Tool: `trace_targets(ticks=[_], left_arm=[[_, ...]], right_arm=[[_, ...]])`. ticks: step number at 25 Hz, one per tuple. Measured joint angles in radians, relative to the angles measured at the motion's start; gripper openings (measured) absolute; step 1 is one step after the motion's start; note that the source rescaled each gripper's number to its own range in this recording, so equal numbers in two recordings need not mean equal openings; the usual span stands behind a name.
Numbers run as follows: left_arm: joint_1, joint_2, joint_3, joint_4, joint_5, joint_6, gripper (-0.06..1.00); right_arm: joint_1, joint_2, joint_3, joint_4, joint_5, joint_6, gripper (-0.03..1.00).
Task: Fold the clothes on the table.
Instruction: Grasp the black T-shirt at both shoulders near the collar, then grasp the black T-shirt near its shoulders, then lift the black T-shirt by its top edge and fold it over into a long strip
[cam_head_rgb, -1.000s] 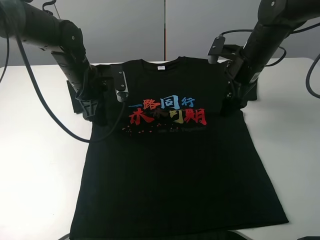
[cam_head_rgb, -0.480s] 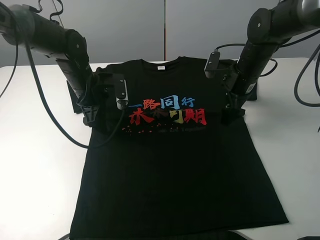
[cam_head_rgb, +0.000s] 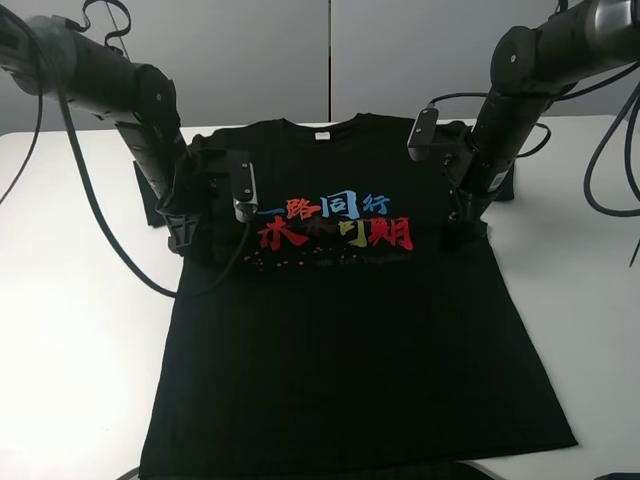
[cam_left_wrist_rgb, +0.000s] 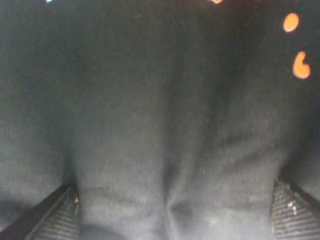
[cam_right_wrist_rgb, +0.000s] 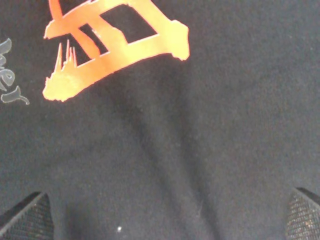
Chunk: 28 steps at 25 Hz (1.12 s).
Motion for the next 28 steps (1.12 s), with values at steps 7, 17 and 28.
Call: trace_targets(ticks=[7,17,28], left_arm=[[0.000,0.000,0.000,0.040,0.007,-0.012,0.53],[0.000,0.000,0.000,0.101,-0.035,-0.022,0.00],[0.000,0.000,0.000,0.102,-0.045,-0.022,0.00]], right_arm=[[0.000,0.000,0.000,0.000,-0.017,-0.002,1.00],[0.000,0.020,0.000,0.000,-0.027,-0.002,1.00],[0.000,0.032,0.000,-0.026,-0.027,-0.019,1.00]])
